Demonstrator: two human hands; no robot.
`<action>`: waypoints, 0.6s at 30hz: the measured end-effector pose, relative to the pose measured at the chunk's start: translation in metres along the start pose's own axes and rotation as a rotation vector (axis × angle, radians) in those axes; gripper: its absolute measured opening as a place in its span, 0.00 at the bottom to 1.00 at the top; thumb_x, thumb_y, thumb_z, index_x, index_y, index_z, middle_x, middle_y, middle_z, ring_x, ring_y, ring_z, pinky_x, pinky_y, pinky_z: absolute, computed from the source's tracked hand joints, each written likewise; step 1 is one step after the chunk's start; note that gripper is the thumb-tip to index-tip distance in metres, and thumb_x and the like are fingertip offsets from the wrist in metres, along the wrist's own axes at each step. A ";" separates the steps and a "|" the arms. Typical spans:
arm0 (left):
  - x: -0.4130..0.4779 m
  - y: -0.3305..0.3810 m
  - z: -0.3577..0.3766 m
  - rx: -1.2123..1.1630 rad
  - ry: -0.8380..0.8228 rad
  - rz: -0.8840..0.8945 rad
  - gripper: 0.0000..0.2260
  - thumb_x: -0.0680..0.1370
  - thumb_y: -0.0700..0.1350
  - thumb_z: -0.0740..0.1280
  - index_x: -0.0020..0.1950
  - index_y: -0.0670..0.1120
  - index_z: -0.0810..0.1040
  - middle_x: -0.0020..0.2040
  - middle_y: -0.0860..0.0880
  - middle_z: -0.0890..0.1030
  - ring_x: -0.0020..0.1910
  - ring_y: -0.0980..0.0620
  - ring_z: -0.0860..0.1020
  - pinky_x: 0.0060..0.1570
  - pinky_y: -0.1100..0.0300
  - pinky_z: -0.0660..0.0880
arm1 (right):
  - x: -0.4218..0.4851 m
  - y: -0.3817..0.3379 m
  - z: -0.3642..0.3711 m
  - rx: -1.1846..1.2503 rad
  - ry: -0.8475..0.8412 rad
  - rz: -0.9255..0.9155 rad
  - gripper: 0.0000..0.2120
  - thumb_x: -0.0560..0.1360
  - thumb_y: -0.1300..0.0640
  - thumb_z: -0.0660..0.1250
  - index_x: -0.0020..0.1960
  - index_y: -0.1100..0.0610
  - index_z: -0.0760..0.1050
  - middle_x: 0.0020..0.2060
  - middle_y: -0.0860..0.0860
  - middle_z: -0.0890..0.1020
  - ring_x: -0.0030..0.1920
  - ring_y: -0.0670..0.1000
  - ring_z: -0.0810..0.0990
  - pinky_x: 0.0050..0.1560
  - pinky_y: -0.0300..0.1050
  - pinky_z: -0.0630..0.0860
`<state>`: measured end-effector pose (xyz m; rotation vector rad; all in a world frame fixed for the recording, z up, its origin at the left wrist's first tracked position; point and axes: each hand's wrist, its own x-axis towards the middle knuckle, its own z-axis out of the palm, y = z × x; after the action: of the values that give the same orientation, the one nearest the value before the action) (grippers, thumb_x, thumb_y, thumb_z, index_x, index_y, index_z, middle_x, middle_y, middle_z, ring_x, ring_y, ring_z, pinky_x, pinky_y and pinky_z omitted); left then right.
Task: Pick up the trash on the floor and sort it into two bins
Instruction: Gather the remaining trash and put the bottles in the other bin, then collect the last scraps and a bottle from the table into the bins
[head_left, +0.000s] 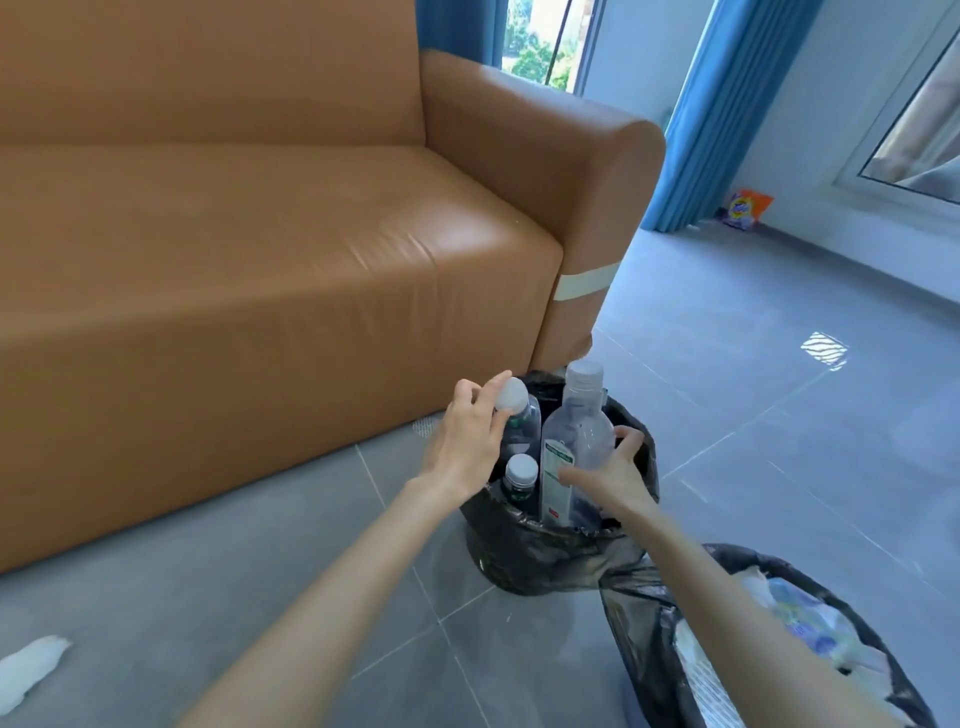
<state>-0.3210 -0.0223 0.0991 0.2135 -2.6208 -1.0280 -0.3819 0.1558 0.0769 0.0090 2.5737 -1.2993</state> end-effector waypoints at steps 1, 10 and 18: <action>0.000 -0.003 0.002 0.002 -0.019 -0.012 0.20 0.82 0.47 0.56 0.74 0.53 0.60 0.54 0.48 0.68 0.48 0.47 0.72 0.51 0.49 0.74 | 0.001 0.002 0.002 -0.010 -0.005 0.003 0.35 0.68 0.57 0.74 0.59 0.50 0.49 0.55 0.53 0.67 0.50 0.54 0.74 0.43 0.47 0.73; -0.007 -0.021 -0.017 -0.010 -0.068 -0.083 0.21 0.82 0.47 0.55 0.75 0.52 0.59 0.67 0.50 0.68 0.58 0.49 0.74 0.57 0.56 0.69 | -0.007 0.003 0.011 -0.182 -0.103 0.058 0.40 0.65 0.62 0.74 0.66 0.53 0.50 0.58 0.59 0.68 0.48 0.55 0.75 0.37 0.46 0.76; -0.021 -0.061 -0.088 0.026 0.010 -0.167 0.19 0.81 0.47 0.57 0.73 0.54 0.64 0.65 0.50 0.71 0.60 0.48 0.74 0.62 0.50 0.70 | -0.047 -0.080 0.027 -0.312 0.210 -0.431 0.33 0.71 0.53 0.69 0.71 0.56 0.59 0.69 0.55 0.65 0.71 0.57 0.56 0.70 0.52 0.61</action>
<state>-0.2701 -0.1176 0.1128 0.4488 -2.6443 -1.0423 -0.3407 0.0914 0.1361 -0.5189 3.0506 -1.0466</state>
